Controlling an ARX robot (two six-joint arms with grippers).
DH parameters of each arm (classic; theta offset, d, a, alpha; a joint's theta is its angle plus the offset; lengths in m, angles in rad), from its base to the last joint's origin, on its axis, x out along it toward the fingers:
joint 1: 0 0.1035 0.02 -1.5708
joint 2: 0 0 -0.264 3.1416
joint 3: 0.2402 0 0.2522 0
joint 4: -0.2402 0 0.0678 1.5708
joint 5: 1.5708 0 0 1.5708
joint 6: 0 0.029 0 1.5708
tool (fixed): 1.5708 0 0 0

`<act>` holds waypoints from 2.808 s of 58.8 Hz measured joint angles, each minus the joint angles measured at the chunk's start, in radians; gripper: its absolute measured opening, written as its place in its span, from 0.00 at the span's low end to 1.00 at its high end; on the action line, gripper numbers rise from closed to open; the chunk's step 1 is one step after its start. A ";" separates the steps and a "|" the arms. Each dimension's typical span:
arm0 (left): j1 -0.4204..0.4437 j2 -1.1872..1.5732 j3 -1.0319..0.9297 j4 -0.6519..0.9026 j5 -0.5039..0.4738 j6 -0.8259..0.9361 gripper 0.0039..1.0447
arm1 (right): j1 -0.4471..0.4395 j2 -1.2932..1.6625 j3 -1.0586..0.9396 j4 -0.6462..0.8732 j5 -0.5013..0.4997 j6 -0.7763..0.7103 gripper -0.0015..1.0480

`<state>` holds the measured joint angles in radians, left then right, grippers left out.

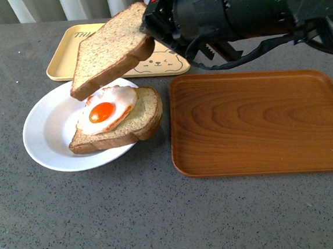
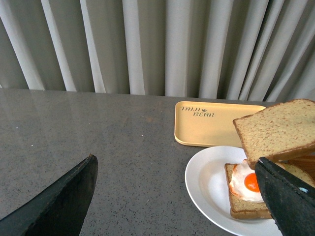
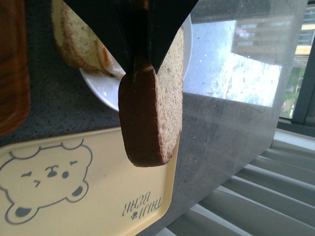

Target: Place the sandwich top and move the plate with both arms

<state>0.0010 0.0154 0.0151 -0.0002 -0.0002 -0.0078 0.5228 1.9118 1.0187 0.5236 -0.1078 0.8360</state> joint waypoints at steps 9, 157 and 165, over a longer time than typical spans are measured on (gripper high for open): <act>0.000 0.000 0.000 0.000 0.000 0.000 0.92 | 0.045 0.014 -0.013 0.034 0.041 0.043 0.02; 0.000 0.000 0.000 0.000 0.000 0.000 0.92 | -0.390 -1.039 -0.988 0.296 0.234 -0.830 0.02; 0.000 0.000 0.000 0.000 0.000 0.000 0.92 | -0.416 -1.142 -0.996 0.214 0.210 -0.830 0.02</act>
<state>0.0006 0.0154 0.0151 -0.0002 -0.0002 -0.0078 0.1066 0.7700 0.0231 0.7372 0.1024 0.0059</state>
